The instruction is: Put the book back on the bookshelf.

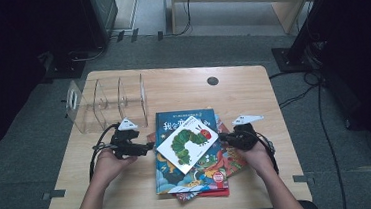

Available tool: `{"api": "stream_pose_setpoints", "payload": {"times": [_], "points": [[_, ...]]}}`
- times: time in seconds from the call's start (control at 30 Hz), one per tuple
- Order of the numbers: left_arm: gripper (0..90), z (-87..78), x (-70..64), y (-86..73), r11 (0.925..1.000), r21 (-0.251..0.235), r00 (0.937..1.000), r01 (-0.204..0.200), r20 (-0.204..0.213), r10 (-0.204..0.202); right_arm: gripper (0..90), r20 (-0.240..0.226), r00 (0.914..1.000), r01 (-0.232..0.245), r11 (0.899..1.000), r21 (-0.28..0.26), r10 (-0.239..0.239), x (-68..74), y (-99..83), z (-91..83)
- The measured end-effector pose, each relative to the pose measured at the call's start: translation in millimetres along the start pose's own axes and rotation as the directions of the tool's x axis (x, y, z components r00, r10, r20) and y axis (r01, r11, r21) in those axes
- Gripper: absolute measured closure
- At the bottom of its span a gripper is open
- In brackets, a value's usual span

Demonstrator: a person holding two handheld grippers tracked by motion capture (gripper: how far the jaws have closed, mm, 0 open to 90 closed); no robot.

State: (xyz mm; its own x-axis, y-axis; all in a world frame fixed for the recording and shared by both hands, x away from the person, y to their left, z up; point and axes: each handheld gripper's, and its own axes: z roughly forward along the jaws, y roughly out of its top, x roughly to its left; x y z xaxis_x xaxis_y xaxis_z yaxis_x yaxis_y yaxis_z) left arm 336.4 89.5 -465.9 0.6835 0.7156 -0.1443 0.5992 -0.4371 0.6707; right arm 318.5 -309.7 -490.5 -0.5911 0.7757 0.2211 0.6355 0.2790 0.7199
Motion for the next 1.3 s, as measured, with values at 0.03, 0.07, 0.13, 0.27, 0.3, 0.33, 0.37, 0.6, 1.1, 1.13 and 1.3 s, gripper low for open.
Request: {"api": "stream_pose_setpoints", "payload": {"times": [0.03,0.07,0.13,0.27,0.3,0.33,0.37,0.6,1.1,1.13,1.3], "points": [[21.7,-0.5,-0.3,0.2,1.0000,-0.001,1.0000,-0.001,0.006,0.001,90.0,-0.006,1.0000,0.005,1.000,-0.003,-0.005,0.8,0.1,1.0],[21.7,-0.8,-0.6,0.3,1.0000,0.001,0.9999,-0.001,0.012,0.001,90.0,-0.002,1.0000,0.008,1.000,-0.002,-0.008,1.6,0.4,1.4],[21.6,-0.8,-1.6,0.4,1.0000,0.004,0.9998,0.002,0.021,-0.002,90.0,-0.006,0.9998,0.018,1.000,-0.002,-0.018,2.6,0.8,2.4],[21.4,-0.8,-3.5,0.6,0.9999,0.011,0.9996,-0.004,0.028,0.004,89.7,-0.014,0.9996,0.024,1.000,-0.010,-0.024,4.1,1.5,4.6],[21.1,-0.7,-3.8,0.5,0.9999,0.013,0.9996,-0.005,0.029,0.005,89.5,-0.017,0.9996,0.023,1.000,-0.011,-0.023,4.4,1.7,5.1],[21.1,-0.6,-3.9,0.4,0.9998,0.016,0.9995,-0.006,0.030,0.006,89.0,-0.018,0.9996,0.023,1.000,-0.014,-0.024,4.7,1.8,5.6],[21.0,-0.4,-4.0,0.3,0.9998,0.020,0.9995,-0.006,0.031,0.006,88.7,-0.018,0.9996,0.023,1.000,-0.013,-0.023,5.2,2.0,6.0],[19.8,0.7,-4.4,-3.3,0.9992,0.039,0.9993,0.004,0.037,-0.006,87.3,-0.030,0.9989,0.036,0.999,-0.014,-0.036,8.7,5.6,11.7],[22.0,-4.6,-7.3,-12.0,0.9989,0.030,0.9982,0.036,0.047,-0.038,86.9,-0.093,0.9925,0.078,0.997,-0.017,-0.079,24.2,15.9,30.6],[22.0,-5.2,-7.1,-12.7,0.9989,0.027,0.9981,0.039,0.048,-0.040,86.6,-0.101,0.9908,0.088,0.996,-0.019,-0.090,24.2,16.4,31.7],[24.6,-6.7,-7.5,-15.1,0.9986,0.026,0.9974,0.046,0.055,-0.048,85.5,-0.124,0.9867,0.104,0.994,-0.018,-0.106,30.0,19.0,36.7]]}}
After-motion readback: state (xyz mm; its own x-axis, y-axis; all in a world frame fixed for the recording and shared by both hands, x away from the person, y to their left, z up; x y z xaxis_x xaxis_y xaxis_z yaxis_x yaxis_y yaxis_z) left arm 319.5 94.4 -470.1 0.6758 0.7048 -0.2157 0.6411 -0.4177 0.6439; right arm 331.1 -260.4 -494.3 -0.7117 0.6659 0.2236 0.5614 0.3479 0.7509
